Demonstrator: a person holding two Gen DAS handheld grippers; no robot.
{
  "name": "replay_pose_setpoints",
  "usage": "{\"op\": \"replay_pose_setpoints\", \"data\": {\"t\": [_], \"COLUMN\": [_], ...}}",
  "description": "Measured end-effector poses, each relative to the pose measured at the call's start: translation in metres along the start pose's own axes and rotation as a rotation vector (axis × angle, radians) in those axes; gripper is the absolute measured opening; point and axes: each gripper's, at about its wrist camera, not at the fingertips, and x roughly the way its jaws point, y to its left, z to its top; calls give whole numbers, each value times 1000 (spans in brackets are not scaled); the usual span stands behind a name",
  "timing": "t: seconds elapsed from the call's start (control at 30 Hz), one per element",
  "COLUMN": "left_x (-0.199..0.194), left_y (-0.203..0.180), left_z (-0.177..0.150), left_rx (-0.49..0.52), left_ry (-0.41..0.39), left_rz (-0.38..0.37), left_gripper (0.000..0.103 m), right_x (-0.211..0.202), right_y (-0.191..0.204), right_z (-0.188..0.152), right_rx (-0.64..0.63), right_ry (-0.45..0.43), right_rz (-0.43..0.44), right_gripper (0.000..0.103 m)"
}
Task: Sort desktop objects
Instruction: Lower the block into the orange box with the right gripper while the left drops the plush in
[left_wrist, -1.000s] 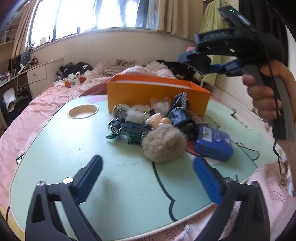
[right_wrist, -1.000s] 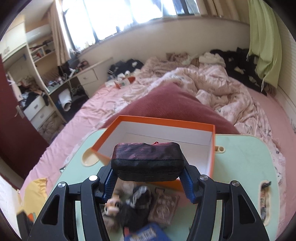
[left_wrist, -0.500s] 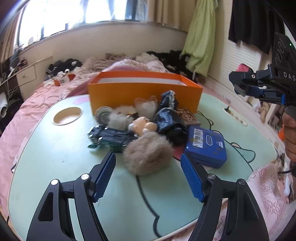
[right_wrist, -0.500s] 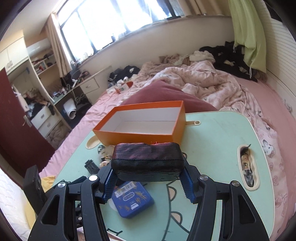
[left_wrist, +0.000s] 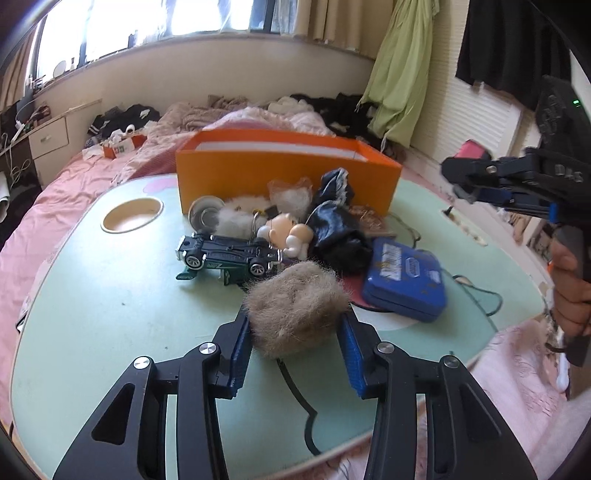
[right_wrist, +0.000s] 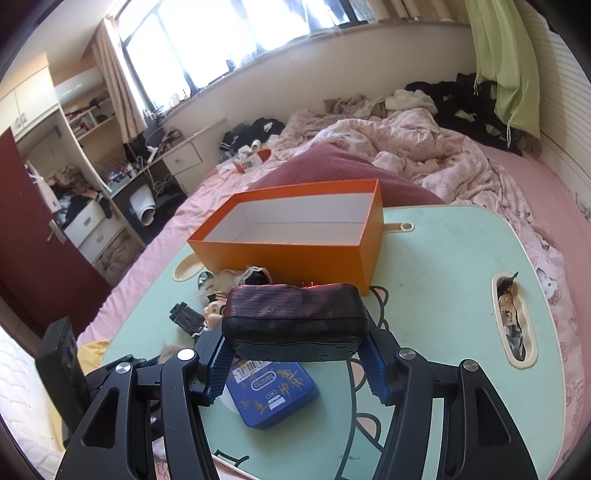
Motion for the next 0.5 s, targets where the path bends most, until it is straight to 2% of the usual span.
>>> {"op": "replay_pose_setpoints", "data": {"t": [0.13, 0.27, 0.37, 0.43, 0.5], "left_x": [-19, -18, 3, 31, 52], "left_y": [1, 4, 8, 12, 18], "left_z": [23, 76, 117, 144, 155], "left_rx": [-15, -39, -58, -84, -108], "left_ry": [-72, -113, -105, -57, -17], "left_rz": [-26, -16, 22, 44, 45], "left_gripper": [44, 44, 44, 44, 44], "right_x": [1, 11, 27, 39, 61], "right_y": [6, 17, 22, 22, 19], "right_z": [9, 30, 52, 64, 75], "right_rx": [-21, -71, -95, -100, -100], "right_ry": [-11, -35, -52, -57, -47], "right_rz": [3, -1, -27, -54, -102], "right_gripper": [60, 60, 60, 60, 60]}}
